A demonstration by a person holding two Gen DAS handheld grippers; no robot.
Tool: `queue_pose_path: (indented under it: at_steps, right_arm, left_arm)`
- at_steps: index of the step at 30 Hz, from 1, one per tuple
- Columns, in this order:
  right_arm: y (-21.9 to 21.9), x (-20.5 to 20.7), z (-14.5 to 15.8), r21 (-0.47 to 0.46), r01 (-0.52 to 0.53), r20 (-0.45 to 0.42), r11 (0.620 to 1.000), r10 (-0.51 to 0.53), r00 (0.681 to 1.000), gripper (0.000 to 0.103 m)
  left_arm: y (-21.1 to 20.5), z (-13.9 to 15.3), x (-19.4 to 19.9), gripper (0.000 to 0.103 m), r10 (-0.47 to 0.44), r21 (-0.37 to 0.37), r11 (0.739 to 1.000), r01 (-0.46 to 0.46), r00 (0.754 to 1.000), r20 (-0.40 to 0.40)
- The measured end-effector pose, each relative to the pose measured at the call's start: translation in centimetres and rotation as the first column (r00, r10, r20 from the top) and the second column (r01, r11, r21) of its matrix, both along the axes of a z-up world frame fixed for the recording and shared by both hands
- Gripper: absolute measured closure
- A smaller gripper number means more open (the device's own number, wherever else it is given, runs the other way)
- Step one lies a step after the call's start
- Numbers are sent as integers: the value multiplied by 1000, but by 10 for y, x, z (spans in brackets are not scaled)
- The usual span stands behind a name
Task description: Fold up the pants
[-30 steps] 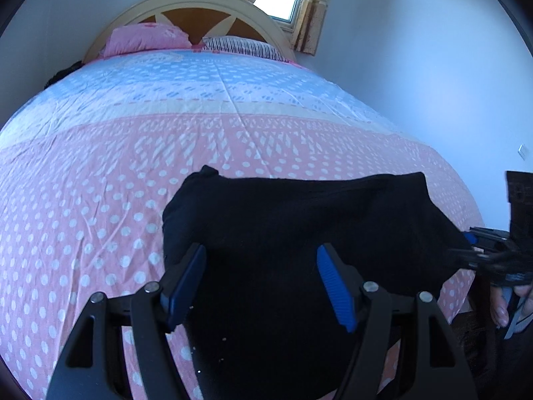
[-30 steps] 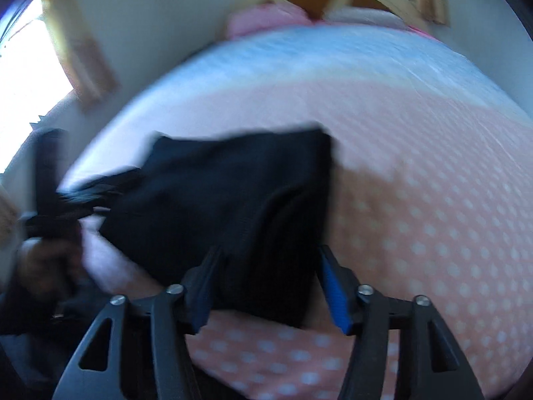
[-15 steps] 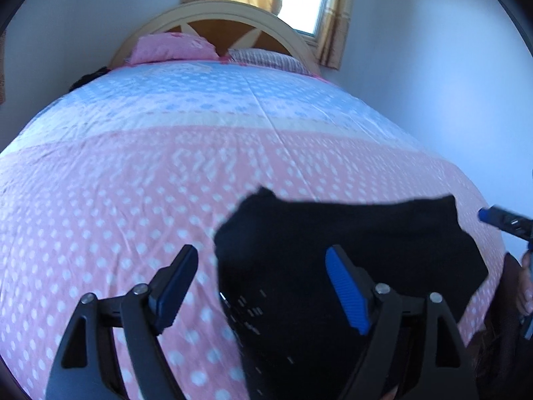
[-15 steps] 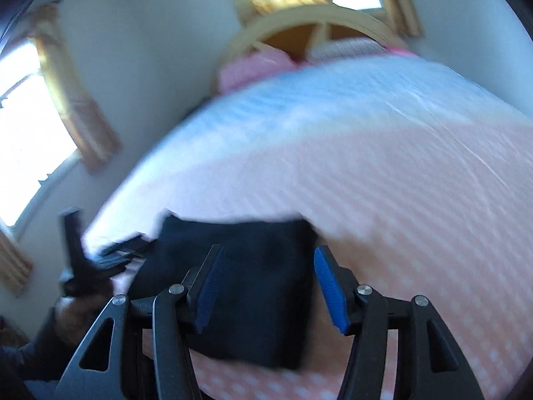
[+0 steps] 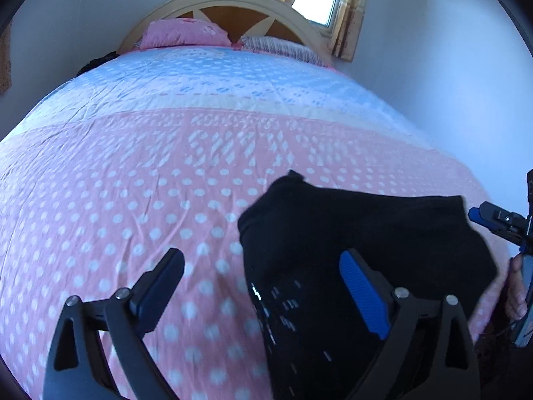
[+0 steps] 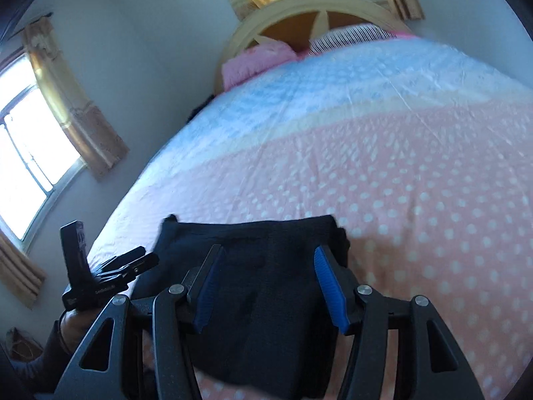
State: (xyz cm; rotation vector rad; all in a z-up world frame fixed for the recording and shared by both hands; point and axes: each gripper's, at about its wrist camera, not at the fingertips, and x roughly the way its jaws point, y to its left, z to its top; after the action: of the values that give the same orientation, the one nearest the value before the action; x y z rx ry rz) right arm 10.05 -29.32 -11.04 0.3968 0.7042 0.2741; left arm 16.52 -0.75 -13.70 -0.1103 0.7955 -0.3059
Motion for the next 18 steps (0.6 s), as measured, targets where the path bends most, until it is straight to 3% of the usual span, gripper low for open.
queue_pose_path:
  at_steps: [5, 10, 18]
  right_arm:
    - [18, -32, 7, -54, -118, 32, 992, 120, 992, 46]
    - [25, -41, -20, -131, -144, -57, 981, 138, 989, 46]
    - [10, -45, -38, -70, -139, -85, 988, 133, 987, 46]
  left_arm:
    - [-6, 10, -29, 4, -43, 20, 999, 42, 998, 41]
    - [-18, -4, -32, 4, -76, 58, 995, 75, 997, 15]
    - [-21, -19, -28, 1, -77, 64, 995, 78, 997, -16]
